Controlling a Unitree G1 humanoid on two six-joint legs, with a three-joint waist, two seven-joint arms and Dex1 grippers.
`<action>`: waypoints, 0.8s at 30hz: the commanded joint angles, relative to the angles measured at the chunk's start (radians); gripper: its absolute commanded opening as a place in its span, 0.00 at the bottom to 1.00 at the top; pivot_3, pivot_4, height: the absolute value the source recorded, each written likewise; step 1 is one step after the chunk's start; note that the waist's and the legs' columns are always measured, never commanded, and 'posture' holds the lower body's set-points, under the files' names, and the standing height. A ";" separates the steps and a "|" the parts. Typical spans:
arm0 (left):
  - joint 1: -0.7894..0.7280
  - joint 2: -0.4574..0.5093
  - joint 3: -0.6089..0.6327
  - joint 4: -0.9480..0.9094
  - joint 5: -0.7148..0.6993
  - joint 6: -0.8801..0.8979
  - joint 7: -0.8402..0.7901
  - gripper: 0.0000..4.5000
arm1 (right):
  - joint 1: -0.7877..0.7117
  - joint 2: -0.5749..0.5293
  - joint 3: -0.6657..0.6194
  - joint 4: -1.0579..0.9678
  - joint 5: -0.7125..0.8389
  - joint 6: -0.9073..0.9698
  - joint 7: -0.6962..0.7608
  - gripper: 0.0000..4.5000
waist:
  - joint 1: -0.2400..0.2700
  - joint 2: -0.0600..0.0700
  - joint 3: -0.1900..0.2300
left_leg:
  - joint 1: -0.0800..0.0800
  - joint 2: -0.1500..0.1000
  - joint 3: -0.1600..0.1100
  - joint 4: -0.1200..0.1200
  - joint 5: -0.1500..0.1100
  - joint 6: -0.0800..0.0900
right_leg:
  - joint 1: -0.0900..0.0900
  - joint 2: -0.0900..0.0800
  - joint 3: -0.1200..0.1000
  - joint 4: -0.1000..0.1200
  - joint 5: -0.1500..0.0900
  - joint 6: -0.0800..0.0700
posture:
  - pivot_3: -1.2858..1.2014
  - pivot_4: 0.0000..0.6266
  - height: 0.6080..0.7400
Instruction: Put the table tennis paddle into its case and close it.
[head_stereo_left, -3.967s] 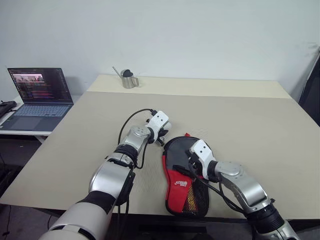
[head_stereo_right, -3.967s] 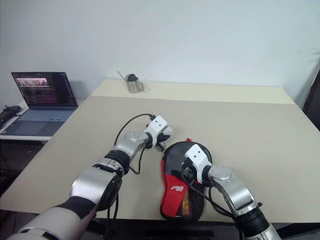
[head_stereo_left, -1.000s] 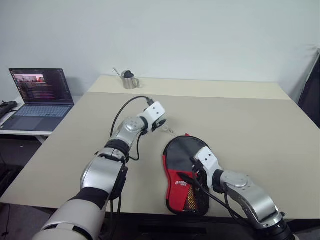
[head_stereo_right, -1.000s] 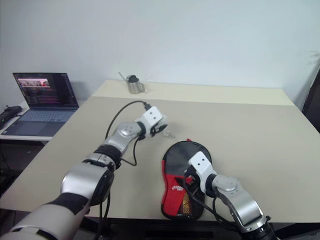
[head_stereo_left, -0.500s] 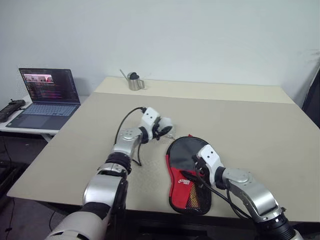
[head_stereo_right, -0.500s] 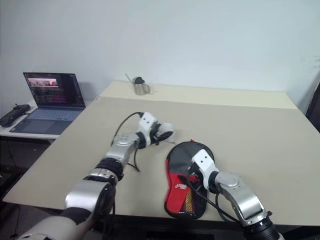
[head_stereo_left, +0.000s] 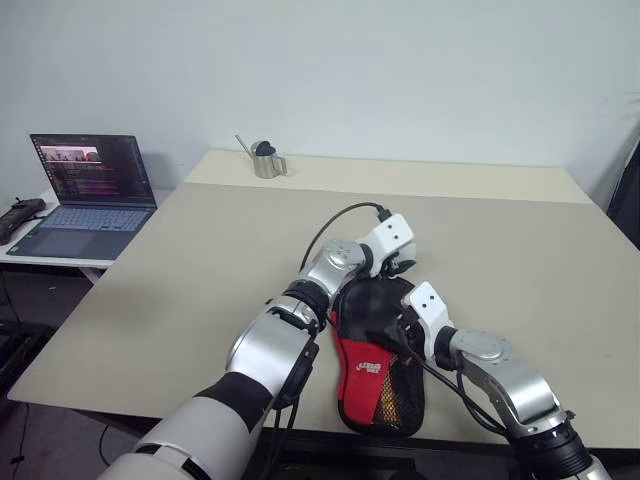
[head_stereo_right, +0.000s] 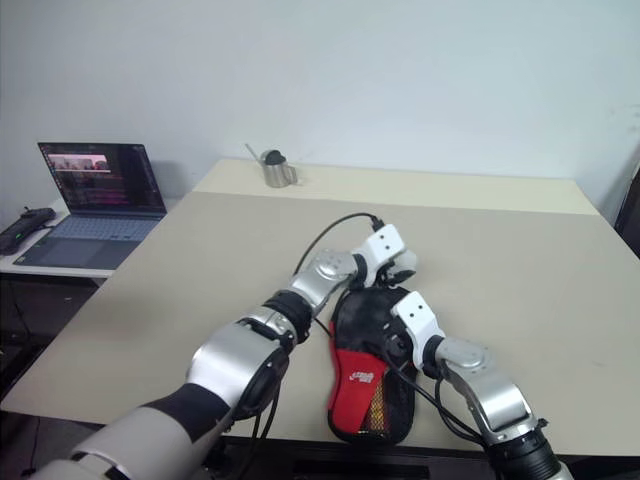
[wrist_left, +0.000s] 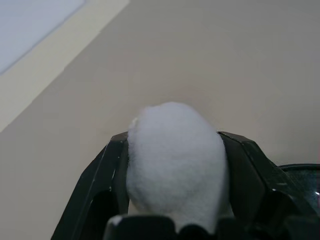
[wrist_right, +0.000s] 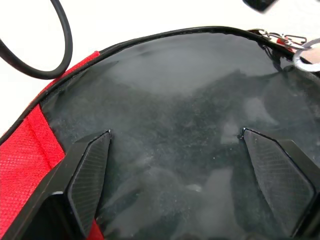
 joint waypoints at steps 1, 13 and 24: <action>-0.030 0.000 -0.020 -0.002 0.037 -0.012 0.016 0.90 | 0.051 -0.016 0.010 0.042 -0.032 0.063 -0.028 1.00 | -0.001 0.000 0.000 | 0.000 0.000 0.000 -0.001 0.000 0.000 | 0.000 0.000 0.000 -0.001 0.000 0.000 | 0.52 0.24 1.00; -0.049 0.118 0.038 -0.030 -0.004 -0.064 -0.024 0.99 | 0.027 -0.014 0.014 0.062 -0.030 0.060 -0.023 1.00 | -0.001 0.000 0.000 | 0.000 0.000 0.000 -0.005 0.000 0.000 | 0.001 -0.001 -0.001 -0.007 0.000 0.000 | 0.52 0.24 1.00; 0.034 0.288 0.161 -0.117 -0.159 -0.055 -0.285 0.99 | 0.026 -0.026 0.017 0.081 -0.032 0.047 -0.006 1.00 | -0.003 0.000 0.000 | 0.001 0.002 -0.001 -0.005 0.000 0.000 | 0.002 -0.002 -0.001 -0.007 0.001 -0.001 | 0.52 0.24 1.00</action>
